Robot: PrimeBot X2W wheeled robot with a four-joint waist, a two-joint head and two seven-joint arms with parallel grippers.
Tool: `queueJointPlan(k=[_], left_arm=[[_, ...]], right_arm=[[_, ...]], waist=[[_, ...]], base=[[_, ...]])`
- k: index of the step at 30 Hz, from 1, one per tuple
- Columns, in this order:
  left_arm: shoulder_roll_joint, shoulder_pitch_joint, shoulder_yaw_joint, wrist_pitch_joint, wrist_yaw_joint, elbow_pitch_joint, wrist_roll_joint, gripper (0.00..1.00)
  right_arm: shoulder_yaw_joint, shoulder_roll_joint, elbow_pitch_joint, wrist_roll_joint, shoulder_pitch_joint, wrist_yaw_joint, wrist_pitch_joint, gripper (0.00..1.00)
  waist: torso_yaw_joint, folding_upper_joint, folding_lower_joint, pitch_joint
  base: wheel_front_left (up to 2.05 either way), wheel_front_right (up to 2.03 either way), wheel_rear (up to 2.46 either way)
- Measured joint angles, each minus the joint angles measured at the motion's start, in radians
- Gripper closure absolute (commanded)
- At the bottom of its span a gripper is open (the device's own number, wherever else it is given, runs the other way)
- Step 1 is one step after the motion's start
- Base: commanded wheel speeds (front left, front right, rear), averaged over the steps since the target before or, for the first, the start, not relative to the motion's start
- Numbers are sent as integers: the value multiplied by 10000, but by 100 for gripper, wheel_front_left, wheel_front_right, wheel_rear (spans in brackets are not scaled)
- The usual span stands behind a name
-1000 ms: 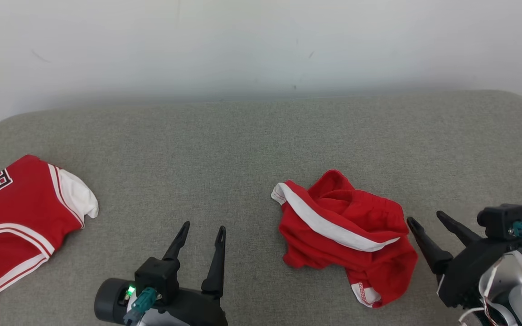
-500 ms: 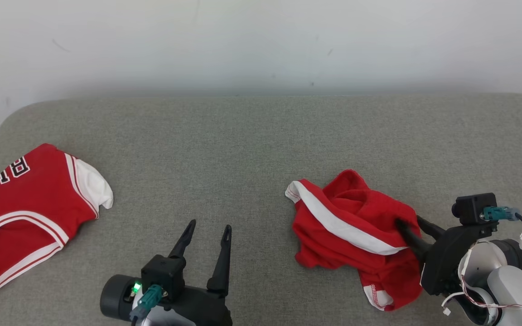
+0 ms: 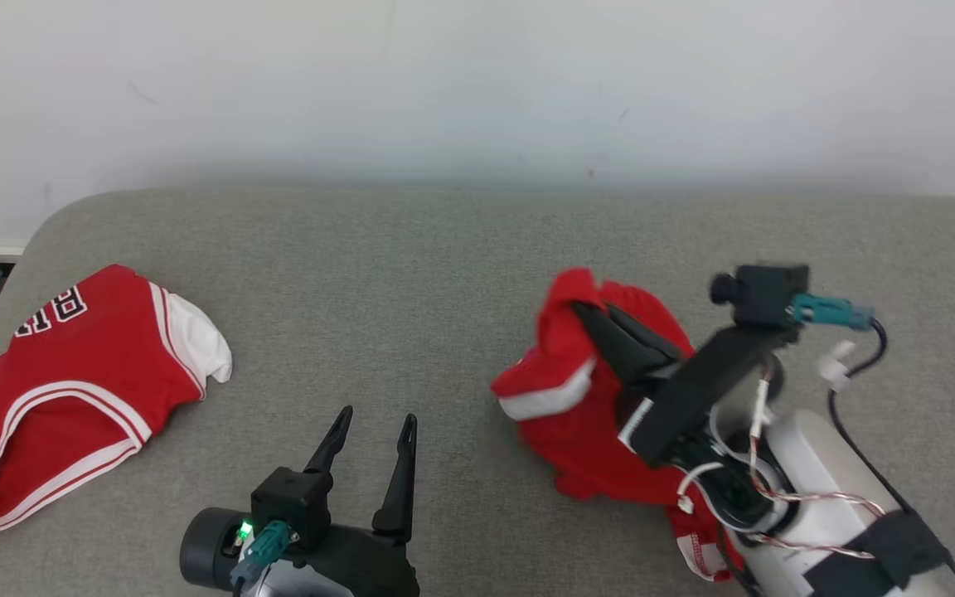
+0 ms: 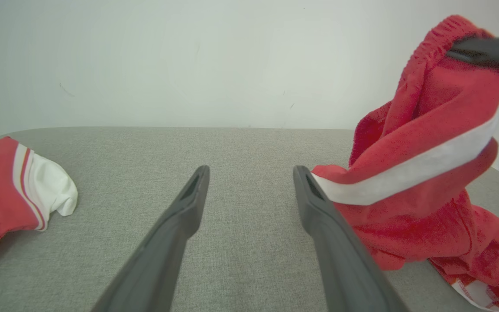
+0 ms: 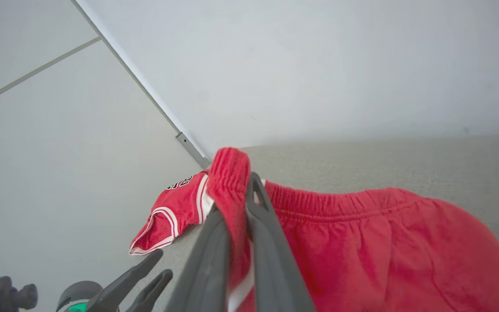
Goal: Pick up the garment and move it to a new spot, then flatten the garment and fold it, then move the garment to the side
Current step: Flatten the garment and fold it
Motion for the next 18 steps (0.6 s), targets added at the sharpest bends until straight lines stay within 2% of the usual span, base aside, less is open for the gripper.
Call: queueJointPlan(k=[4,9,11,14,18], left_arm=[[0,4,4,-21,0,50,-10,0],[6,188,211,-98,0,67,-33,0],[2,193,316,-104,0,52,-33,0],[10,316,443,-150,0,-6,-31,0],[6,407,422,-176,0,-79,-27,0]], right_arm=[[236,529,-477,148,-576,58,-117,100],[-27,577,-821,451,-974,77,-627,100],[-157,518,-692,431,-971,50,-736,100],[-215,378,-65,63,-903,-265,-813,100],[-240,-274,520,-483,-293,-514,-815,100]], waist=[[145,0,0,-70],[223,0,-1,-146],[209,0,0,-150],[127,0,-1,-142],[-24,0,0,-88]], base=[[0,0,0],[0,0,0],[0,0,0],[0,0,0],[0,0,0]])
